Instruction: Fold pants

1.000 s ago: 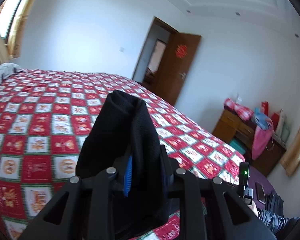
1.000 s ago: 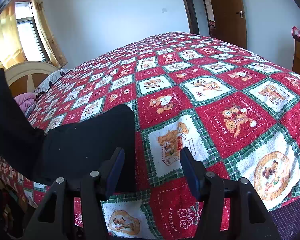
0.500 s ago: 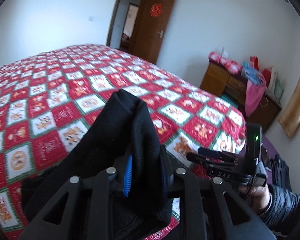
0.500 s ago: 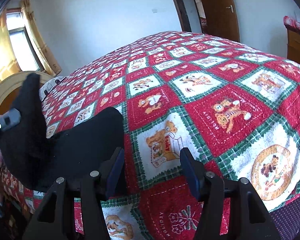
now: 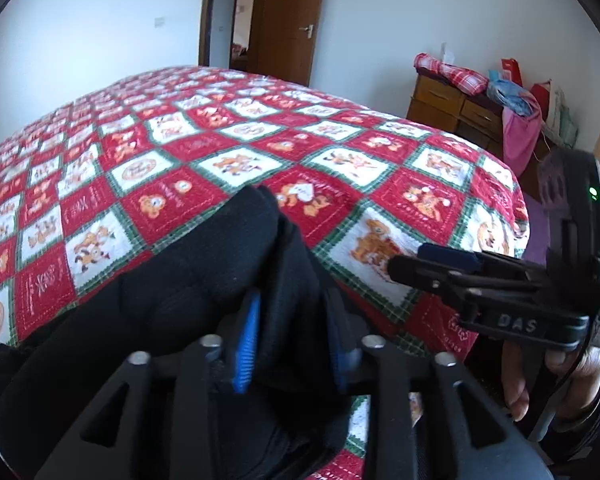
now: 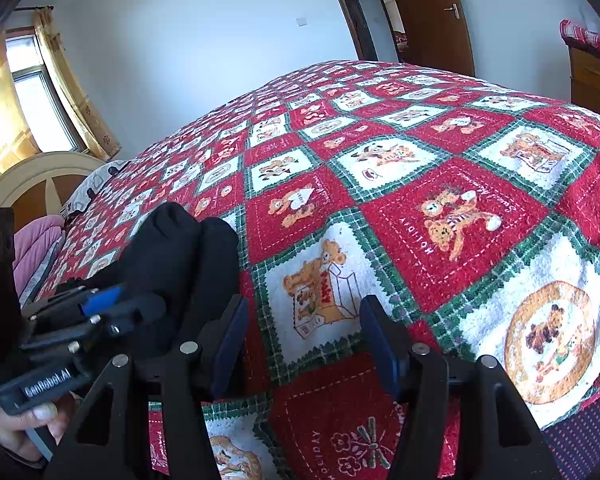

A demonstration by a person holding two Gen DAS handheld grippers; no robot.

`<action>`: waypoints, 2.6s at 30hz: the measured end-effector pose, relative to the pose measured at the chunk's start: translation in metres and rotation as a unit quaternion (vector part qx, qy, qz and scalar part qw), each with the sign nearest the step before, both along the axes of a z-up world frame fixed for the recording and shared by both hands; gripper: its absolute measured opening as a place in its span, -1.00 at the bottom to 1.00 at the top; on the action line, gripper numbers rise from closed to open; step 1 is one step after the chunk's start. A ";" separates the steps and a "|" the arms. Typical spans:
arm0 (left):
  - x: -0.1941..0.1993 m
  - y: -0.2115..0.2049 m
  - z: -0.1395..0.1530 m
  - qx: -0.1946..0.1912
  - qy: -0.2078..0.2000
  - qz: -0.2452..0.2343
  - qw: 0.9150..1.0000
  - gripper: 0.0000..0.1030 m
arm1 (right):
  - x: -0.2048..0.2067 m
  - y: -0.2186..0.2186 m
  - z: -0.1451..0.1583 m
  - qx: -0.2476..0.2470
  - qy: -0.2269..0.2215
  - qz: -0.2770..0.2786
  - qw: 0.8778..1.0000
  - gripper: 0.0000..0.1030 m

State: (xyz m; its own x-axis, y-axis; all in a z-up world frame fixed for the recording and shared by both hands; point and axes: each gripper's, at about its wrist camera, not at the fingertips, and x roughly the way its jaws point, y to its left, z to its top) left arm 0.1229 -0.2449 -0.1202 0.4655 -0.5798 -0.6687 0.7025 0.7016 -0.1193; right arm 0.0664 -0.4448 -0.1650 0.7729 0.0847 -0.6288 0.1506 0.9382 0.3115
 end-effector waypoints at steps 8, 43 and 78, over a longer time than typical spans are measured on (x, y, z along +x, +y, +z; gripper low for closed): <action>-0.039 0.032 0.024 -0.006 -0.091 0.015 0.996 0.38 | -0.006 -0.005 0.004 0.017 -0.018 0.000 1.000 0.15; -0.012 0.168 -0.037 -0.056 -0.044 0.226 0.971 0.65 | -0.021 0.058 0.041 -0.042 -0.064 0.065 0.995 0.39; 0.044 0.194 -0.022 -0.094 -0.021 0.213 0.972 0.31 | 0.029 0.057 0.039 -0.063 -0.022 0.071 0.995 -0.10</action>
State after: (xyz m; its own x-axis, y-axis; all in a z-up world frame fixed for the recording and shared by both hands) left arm 0.1669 -0.0506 -0.1424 0.7149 -0.4381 -0.5449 0.3603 0.8988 -0.2499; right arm 0.0954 -0.3873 -0.1258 0.7853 0.1182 -0.6077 0.0023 0.9810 0.1938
